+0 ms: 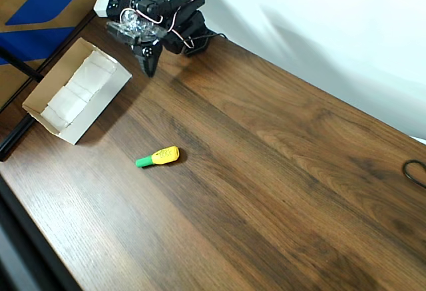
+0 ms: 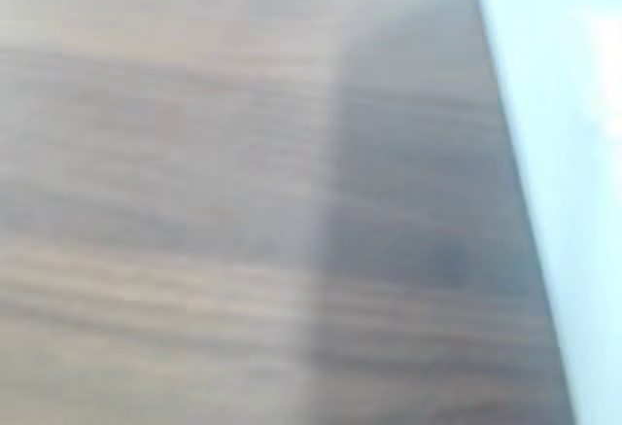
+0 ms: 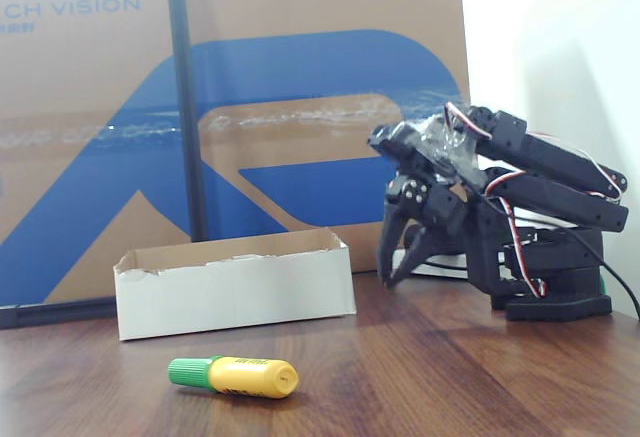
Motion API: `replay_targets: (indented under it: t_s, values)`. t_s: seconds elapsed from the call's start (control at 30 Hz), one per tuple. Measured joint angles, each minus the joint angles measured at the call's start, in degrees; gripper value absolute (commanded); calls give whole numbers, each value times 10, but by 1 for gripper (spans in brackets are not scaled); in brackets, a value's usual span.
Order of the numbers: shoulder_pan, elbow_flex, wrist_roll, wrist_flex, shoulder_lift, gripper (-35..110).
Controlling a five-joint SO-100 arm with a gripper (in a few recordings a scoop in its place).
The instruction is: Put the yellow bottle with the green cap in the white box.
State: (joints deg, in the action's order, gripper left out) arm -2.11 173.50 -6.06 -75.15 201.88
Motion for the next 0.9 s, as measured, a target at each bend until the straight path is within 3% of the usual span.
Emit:
replay_targets:
  t_s: [0.9]
  values:
    - [43, -324, 28, -9, -312, 0]
